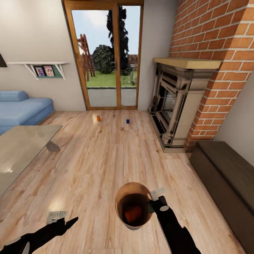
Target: Put the three can of soda from the living room inside the tash can in the kitchen.
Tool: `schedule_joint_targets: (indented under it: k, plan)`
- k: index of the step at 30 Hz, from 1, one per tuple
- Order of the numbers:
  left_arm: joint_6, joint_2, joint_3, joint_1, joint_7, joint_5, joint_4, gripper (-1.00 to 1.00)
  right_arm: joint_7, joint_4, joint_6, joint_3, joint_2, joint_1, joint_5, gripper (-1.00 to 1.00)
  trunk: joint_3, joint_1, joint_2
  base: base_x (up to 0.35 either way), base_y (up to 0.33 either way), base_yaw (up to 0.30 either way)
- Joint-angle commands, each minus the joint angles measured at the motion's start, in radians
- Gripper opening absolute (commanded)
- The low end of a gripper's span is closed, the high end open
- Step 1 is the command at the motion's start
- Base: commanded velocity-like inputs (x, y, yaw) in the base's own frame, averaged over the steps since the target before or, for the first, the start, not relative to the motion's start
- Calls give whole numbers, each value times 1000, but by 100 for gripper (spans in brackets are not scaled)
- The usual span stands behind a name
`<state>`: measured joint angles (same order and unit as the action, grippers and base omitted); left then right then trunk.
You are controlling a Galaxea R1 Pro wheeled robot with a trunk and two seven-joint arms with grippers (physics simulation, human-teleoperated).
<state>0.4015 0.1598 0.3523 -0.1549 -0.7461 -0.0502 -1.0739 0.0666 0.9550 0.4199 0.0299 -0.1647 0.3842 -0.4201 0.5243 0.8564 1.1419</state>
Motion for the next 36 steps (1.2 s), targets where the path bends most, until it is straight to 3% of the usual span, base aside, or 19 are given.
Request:
schedule_joint_targets:
  k: [1,7,36]
  plan:
    - [-1,-6,0,0,0,10,2,100,3,1,0,0,0,1,6,-100,0,0,0,332,0,0]
    - [-2,-19,1,0,1,32,4,100,3,2,0,1,-1,0,6,-100,0,0,0,336,0,0]
    - [-4,-19,-3,0,1,38,35,100,2,2,0,5,-1,0,4,-100,0,0,0,339,22,0]
